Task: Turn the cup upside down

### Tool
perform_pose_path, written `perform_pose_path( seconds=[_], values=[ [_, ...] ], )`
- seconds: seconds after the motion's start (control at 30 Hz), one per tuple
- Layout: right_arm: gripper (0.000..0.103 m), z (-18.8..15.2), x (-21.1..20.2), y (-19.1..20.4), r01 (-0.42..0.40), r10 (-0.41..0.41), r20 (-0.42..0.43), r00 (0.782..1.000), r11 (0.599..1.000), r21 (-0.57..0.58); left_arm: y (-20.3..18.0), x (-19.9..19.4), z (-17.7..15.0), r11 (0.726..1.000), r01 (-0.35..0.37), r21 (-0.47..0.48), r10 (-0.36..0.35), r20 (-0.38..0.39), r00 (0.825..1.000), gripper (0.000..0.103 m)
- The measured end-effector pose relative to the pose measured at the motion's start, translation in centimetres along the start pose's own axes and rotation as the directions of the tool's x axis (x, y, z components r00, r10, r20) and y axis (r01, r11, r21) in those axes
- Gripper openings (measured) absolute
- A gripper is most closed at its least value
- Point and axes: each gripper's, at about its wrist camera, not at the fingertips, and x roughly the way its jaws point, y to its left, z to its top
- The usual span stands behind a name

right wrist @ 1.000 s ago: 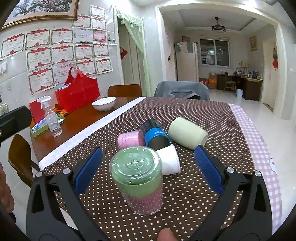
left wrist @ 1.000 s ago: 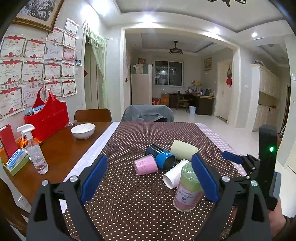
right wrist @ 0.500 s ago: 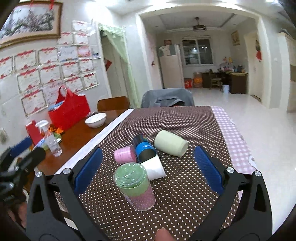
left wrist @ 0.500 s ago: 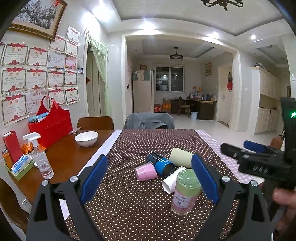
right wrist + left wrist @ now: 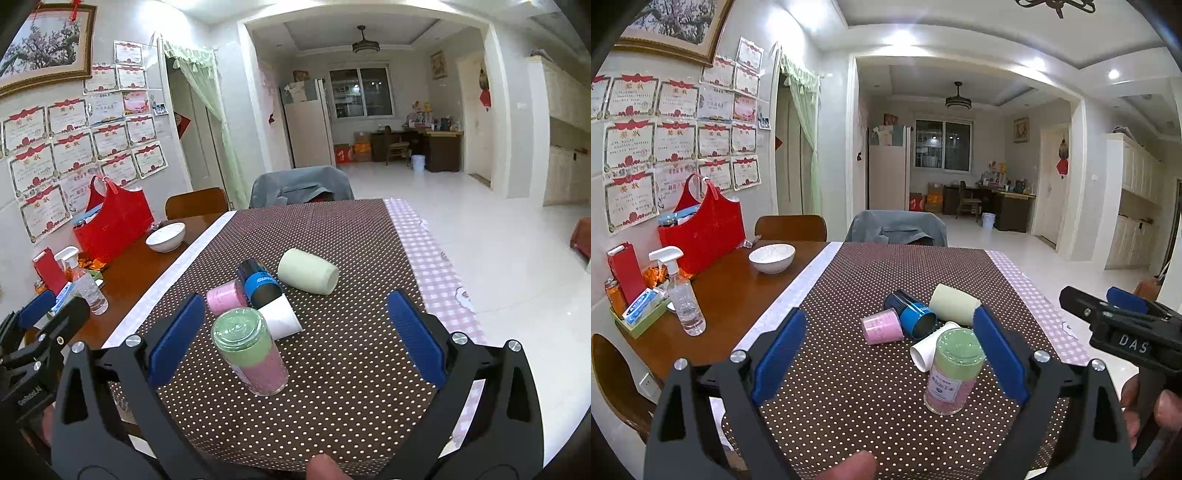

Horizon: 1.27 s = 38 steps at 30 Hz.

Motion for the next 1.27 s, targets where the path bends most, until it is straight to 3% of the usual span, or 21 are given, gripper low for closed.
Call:
perform_pose_path(
  seconds=[0.83, 0.93, 1.27],
  values=[
    [0.097, -0.4, -0.8, 2.0, -0.014, 0.015, 0.024, 1.000, 1.000, -0.025, -0.3, -2.0, 0.8, 0.997, -0.075, 0.016, 0.074, 0.055, 0.996, 0.091],
    [0.097, -0.4, -0.7, 1.9, -0.015, 0.016, 0.021, 1.000, 1.000, -0.023, -0.5, -2.3, 0.7, 0.997, -0.076, 0.023, 0.074, 0.076, 0.994, 0.097],
    [0.097, -0.4, -0.6, 1.9, -0.020, 0.021, 0.018, 1.000, 1.000, -0.021, -0.3, -2.0, 0.8, 0.996, -0.087, 0.009, 0.086, 0.070, 0.994, 0.097]
  ],
)
